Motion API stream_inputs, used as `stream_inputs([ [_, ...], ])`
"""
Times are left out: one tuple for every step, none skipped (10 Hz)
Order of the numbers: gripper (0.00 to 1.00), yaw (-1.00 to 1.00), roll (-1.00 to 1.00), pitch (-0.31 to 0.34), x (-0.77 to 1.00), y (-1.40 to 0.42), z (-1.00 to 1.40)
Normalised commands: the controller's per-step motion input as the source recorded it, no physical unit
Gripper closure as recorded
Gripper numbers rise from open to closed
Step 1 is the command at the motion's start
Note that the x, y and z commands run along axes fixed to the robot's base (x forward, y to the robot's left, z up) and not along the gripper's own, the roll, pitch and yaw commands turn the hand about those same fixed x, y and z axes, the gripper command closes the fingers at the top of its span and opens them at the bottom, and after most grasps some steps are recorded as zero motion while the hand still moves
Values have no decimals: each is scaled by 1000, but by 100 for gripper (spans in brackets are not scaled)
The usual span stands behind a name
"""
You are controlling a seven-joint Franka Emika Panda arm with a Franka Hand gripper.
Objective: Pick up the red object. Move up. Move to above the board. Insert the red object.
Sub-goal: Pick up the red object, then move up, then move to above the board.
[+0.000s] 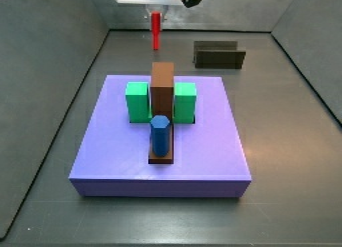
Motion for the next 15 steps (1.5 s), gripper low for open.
stream_inputs([
  [100, 0, 0, 0, 0, 0, 0],
  [100, 0, 0, 0, 0, 0, 0],
  [100, 0, 0, 0, 0, 0, 0],
  [100, 0, 0, 0, 0, 0, 0],
  [100, 0, 0, 0, 0, 0, 0],
  [100, 0, 0, 0, 0, 0, 0],
  [100, 0, 0, 0, 0, 0, 0],
  [100, 0, 0, 0, 0, 0, 0],
  [100, 0, 0, 0, 0, 0, 0],
  [100, 0, 0, 0, 0, 0, 833],
  [100, -14, -9, 42, -50, -25, 835],
  [100, -15, 0, 69, -100, -26, 606],
  [100, -13, 29, 35, -52, -7, 300],
  [100, 0, 0, 0, 0, 0, 1400],
  [100, 3, -9, 22, -17, -3, 1400],
])
